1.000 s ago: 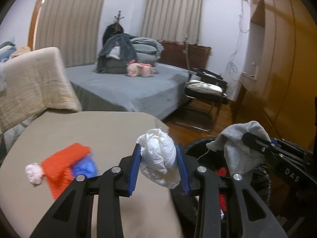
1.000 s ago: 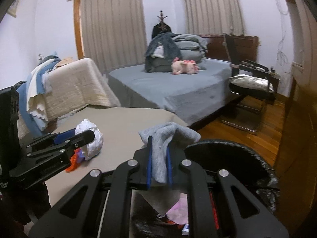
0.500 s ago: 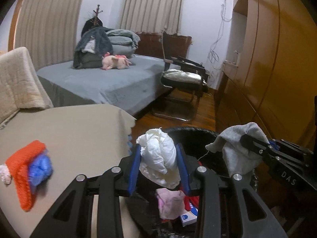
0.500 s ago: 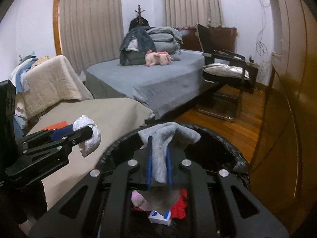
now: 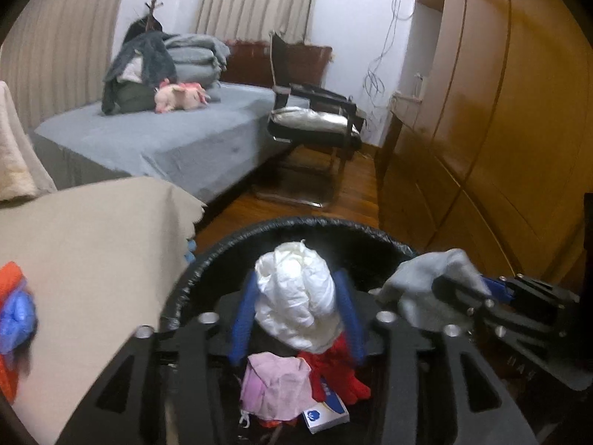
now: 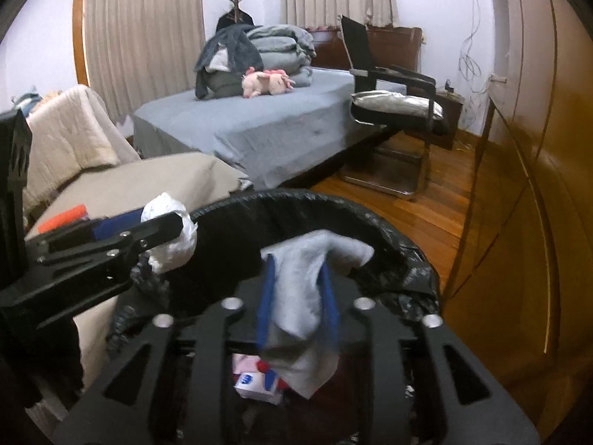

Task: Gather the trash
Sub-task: 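Drop the gray cloth into the bin with the right gripper while the left drops the tissue, then move both tools back over the remaining pile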

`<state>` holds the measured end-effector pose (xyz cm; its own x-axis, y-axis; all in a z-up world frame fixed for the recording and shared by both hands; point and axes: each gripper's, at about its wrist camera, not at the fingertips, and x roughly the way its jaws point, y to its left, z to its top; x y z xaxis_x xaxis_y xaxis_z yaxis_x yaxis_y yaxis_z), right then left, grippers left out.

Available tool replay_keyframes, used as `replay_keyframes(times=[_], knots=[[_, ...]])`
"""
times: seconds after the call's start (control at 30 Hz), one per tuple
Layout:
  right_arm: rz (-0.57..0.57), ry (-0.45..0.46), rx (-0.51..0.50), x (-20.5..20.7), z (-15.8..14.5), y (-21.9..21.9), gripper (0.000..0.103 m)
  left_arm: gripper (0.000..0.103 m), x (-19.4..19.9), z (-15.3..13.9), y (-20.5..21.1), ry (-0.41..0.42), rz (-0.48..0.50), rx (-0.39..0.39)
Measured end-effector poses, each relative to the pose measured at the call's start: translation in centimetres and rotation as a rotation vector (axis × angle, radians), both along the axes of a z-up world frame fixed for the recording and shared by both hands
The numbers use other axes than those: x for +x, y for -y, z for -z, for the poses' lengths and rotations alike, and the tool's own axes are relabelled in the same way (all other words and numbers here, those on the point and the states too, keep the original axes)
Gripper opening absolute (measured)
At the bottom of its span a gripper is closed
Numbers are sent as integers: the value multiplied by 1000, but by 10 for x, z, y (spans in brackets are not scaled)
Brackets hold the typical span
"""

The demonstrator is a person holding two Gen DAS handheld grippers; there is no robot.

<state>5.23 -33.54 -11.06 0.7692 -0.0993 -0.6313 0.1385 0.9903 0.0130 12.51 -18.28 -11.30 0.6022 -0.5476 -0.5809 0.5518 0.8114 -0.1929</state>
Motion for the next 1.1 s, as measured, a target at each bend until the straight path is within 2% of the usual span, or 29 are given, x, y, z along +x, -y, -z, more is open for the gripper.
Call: replay_keyframes(times=[0.03, 0.07, 0.17, 0.3, 0.33, 0.63, 1.1], knots=[[5, -3, -6, -1, 2, 2, 39, 68, 0, 1, 1, -4, 6, -7], [12, -8, -7, -2, 4, 4, 48, 74, 0, 2, 0, -6, 7, -12], [35, -10, -8, -6, 7, 9, 59, 77, -3, 4, -6, -4, -3, -2], [62, 18, -14, -10, 4, 8, 88, 81, -6, 1, -21, 14, -40, 9], [68, 29, -18, -11, 2, 6, 92, 83, -7, -1, -26, 21, -54, 11], [-6, 79, 21, 4, -18, -33, 96, 94, -10, -22, -105, 71, -207, 28], [-242, 117, 55, 59, -32, -159, 97, 95, -15, -33, -244, 109, -489, 83]])
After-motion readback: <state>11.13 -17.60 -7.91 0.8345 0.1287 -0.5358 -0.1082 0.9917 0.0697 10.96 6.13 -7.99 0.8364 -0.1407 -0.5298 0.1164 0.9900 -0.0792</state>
